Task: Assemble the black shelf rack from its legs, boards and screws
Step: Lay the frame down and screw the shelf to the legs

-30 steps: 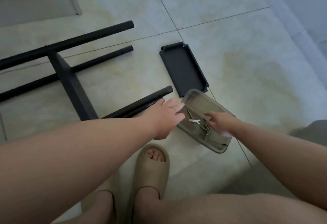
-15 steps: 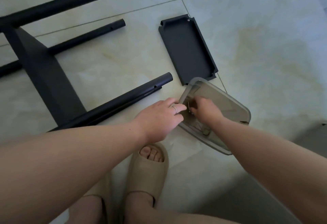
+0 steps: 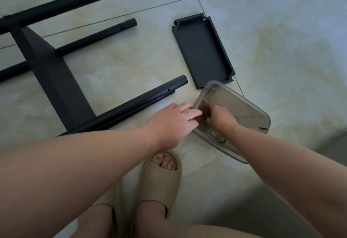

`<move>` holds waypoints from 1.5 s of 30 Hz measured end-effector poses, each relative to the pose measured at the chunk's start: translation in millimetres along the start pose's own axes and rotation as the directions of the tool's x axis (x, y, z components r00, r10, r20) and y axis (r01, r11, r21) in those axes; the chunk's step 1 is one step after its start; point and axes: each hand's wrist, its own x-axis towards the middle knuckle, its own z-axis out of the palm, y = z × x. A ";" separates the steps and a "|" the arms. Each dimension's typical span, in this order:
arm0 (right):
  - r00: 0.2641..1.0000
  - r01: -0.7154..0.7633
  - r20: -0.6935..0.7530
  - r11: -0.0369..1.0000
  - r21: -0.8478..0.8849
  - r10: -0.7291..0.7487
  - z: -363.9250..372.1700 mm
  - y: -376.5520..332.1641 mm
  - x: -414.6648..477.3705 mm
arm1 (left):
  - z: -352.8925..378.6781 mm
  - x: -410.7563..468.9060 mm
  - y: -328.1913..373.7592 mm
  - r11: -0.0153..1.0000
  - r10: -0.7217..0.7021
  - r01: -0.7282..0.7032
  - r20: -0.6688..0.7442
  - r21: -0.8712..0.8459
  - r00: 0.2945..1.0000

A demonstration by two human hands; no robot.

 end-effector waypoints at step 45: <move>0.856 0.258 0.101 0.588 0.766 -0.508 -46.3 -228.1 -142.5 | -79.6 -214.6 -108.1 0.458 -0.533 0.816 0.626 -0.352 0.569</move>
